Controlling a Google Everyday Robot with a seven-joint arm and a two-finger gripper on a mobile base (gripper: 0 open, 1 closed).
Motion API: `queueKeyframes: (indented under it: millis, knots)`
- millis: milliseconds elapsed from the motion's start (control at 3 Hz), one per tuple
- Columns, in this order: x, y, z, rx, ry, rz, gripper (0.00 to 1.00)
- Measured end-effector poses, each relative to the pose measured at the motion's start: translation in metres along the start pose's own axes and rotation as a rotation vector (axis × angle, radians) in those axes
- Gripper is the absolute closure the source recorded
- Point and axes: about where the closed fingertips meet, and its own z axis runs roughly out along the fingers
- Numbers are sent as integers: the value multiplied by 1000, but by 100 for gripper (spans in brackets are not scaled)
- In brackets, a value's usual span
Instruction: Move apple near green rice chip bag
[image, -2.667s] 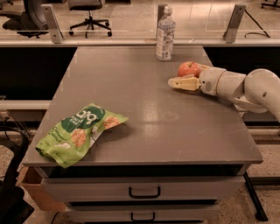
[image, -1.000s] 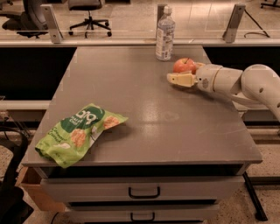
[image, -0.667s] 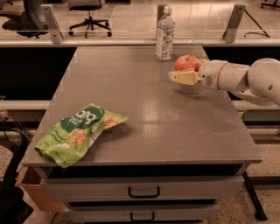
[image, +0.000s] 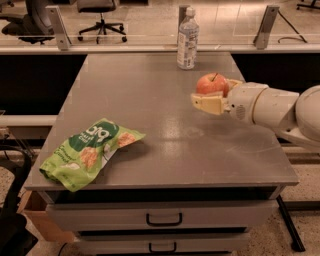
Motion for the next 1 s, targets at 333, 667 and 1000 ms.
queueKeyframes:
  millis: [333,667,1000]
  knots:
    - [12,66,-21,-9,23,1,100]
    - [34,124,-26,-68,36,-6,100]
    - [54,162,-22,-157,20,-27,100]
